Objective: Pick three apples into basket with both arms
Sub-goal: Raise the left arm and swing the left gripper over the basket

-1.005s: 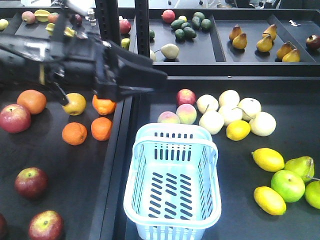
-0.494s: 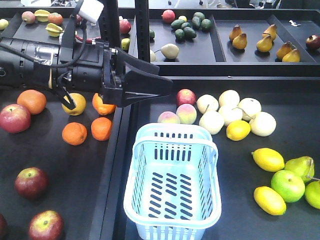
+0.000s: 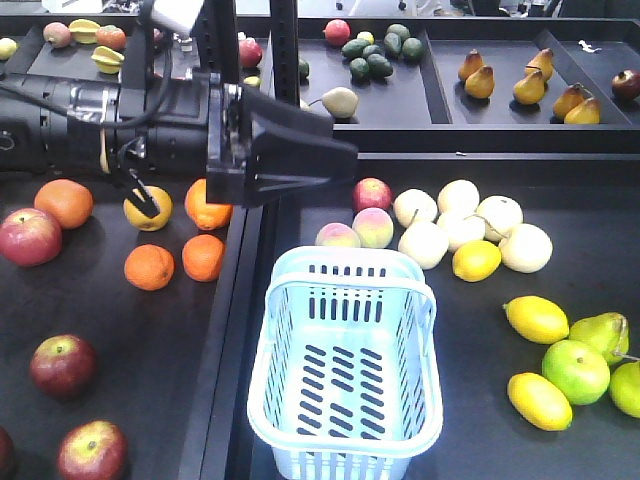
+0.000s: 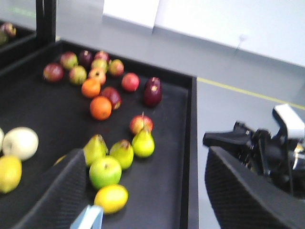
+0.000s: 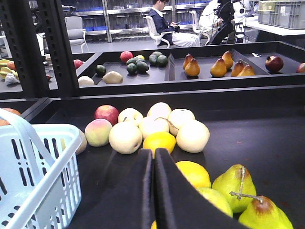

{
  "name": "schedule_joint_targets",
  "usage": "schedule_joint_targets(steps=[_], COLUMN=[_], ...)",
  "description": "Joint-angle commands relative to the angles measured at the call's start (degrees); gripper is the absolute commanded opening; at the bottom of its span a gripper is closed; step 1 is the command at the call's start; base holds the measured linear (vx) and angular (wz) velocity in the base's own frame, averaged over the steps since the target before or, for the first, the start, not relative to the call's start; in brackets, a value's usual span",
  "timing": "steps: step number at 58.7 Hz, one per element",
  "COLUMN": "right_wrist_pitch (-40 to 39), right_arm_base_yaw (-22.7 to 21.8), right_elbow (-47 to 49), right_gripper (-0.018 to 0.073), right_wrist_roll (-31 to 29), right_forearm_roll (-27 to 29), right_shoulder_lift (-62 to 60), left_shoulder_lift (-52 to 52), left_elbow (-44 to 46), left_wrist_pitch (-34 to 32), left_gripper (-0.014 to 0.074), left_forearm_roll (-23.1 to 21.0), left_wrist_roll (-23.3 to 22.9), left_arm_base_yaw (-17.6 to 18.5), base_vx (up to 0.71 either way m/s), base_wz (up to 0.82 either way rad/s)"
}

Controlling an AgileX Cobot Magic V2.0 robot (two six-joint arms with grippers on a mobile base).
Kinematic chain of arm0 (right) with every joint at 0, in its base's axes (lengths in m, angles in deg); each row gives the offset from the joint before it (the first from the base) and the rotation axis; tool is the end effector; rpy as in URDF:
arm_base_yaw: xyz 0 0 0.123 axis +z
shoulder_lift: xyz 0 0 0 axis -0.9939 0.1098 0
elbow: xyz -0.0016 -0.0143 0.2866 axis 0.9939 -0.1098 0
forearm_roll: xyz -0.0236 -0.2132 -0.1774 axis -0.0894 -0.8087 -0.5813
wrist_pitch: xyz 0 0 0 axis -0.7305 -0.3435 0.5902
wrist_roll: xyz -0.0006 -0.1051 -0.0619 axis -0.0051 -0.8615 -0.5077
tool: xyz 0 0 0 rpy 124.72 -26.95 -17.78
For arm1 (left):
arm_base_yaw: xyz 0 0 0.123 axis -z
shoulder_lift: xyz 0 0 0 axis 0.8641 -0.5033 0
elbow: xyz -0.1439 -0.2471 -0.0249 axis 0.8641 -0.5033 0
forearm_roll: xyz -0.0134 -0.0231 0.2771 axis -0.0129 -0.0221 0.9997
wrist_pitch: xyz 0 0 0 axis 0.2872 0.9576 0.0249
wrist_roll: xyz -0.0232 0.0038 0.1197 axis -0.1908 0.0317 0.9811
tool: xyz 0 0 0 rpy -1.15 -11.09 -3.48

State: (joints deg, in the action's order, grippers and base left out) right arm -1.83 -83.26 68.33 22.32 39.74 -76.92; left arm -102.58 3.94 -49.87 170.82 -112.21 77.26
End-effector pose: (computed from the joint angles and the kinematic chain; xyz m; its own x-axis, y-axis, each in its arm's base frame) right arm 0.1165 -0.0004 0.1879 -0.0772 0.0094 -0.9970 0.0038 1.0000 0.0092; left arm 0.3253 -0.2136 0.3768 -0.2470 0.0762 -0.9660 0.9490 0.2207 -0.2253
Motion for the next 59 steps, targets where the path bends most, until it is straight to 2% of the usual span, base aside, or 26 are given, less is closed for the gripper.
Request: schedule_joint_targets(steps=[1, 5, 15, 19, 24, 28, 33, 36, 41, 43, 45, 53, 59], right_wrist_pitch=[-4.1, -4.1, -4.1, -4.1, -4.1, -4.1, -4.1, -4.1, -4.1, -4.1, -4.1, -4.1, -4.1], right_arm_base_yaw=[0.0, 0.0, 0.0, 0.0, 0.0, 0.0, 0.0, 0.0, 0.0, 0.0, 0.0, 0.0, 0.0], right_elbow=[-0.6, -0.6, -0.6, -0.6, -0.6, -0.6, -0.6, -0.6, -0.6, -0.6, -0.6, -0.6, -0.6], right_gripper=[-0.0005, -0.0005, -0.0005, -0.0005, -0.0005, -0.0005, -0.0005, -0.0005, -0.0005, -0.0005, -0.0005, -0.0005, -0.0005], right_wrist_roll=[-0.3, -0.3, -0.3, -0.3, -0.3, -0.3, -0.3, -0.3, -0.3, -0.3, -0.3, -0.3, -0.3], right_forearm_roll=[-0.2, -0.2, -0.2, -0.2, -0.2, -0.2, -0.2, -0.2, -0.2, -0.2, -0.2, -0.2, -0.2], right_shoulder_lift=[1.1, 1.1, 1.1, 1.1, 1.1, 1.1, 1.1, 1.1, 1.1, 1.1, 1.1, 1.1, 1.1], left_shoulder_lift=[2.0, 2.1, 4.2, 5.3, 7.1, 9.0, 11.8, 13.6, 16.3, 17.1, 17.7, 18.3, 18.2], left_elbow=[1.9, 1.2, -4.0, -6.8, -9.4, -11.0, -12.3, -12.2, -11.8, -11.4, -10.9, -9.9, -9.9], left_wrist_pitch=[0.4, 0.2, 2.4, 4.0, 7.0, 12.7, 22.9, 29.9, 39.5, 43.5, 47.6, 59.4, 62.1], left_gripper=[0.0488, 0.0478, 0.046, 0.046, 0.046, 0.046, 0.046, 0.0457, 0.0428, 0.0411, 0.0391, 0.0302, 0.0252], left_forearm_roll=[-8.0, -11.1, -25.9, -33.3, -39.2, -43.6, -51.3, -55.4, -62.5, -64.6, -65.9, -68.0, -67.9], left_wrist_roll=[4.3, 8.7, 28.0, 33.8, 40.0, 44.9, 52.7, 59.5, 75.9, 81.1, 84.3, 86.4, 86.7], left_arm_base_yaw=[0.7, 0.9, 3.2, 4.8, 6.8, 9.1, 13.5, 16.4, 21.1, 22.9, 24.2, 24.1, 23.7], base_vx=[0.0, 0.0, 0.0, 0.0, 0.0, 0.0, 0.0, 0.0, 0.0, 0.0, 0.0, 0.0, 0.0], base_wz=[0.0, 0.0, 0.0, 0.0, 0.0, 0.0, 0.0, 0.0, 0.0, 0.0, 0.0, 0.0, 0.0])
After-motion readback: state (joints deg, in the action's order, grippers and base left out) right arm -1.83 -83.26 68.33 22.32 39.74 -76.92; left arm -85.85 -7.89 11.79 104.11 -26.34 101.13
